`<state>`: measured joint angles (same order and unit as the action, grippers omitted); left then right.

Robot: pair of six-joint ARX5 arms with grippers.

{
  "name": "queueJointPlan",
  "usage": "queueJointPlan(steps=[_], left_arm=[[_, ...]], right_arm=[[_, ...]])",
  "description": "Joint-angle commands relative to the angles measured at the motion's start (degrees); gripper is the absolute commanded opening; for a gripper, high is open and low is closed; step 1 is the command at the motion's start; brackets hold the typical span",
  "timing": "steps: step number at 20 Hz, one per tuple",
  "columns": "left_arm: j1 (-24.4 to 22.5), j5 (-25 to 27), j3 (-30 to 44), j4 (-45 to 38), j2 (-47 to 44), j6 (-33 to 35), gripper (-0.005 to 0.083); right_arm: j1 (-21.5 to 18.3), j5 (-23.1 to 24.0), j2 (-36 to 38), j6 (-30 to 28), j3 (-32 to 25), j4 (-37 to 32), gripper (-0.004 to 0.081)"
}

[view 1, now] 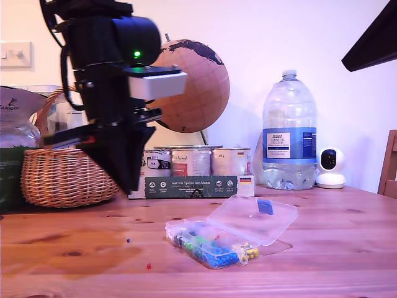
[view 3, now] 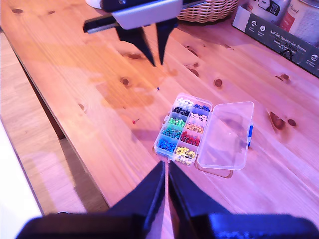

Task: Sort the loose pins on the table into their correct compartments

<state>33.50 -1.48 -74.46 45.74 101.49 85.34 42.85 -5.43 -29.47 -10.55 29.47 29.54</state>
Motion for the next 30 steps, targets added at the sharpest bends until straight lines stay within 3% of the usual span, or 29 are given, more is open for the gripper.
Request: queueJointPlan(steps=[1, 7, 30], left_arm=[[-0.6, -1.1, 0.2, 0.5, 0.5, 1.2, 0.0099], [-1.3, -4.5, 0.2, -0.7, 1.7, 2.1, 0.0151], [-2.3, -4.5, 0.2, -4.2, 9.2, 2.1, 0.0151]], right_arm=[[0.3, 0.0, -0.1, 0.2, -0.1, -0.8, -0.0013], [0.3, 0.0, -0.1, 0.2, -0.1, -1.0, -0.0013], [0.3, 0.1, -0.1, 0.2, -0.1, -0.9, -0.0013]])
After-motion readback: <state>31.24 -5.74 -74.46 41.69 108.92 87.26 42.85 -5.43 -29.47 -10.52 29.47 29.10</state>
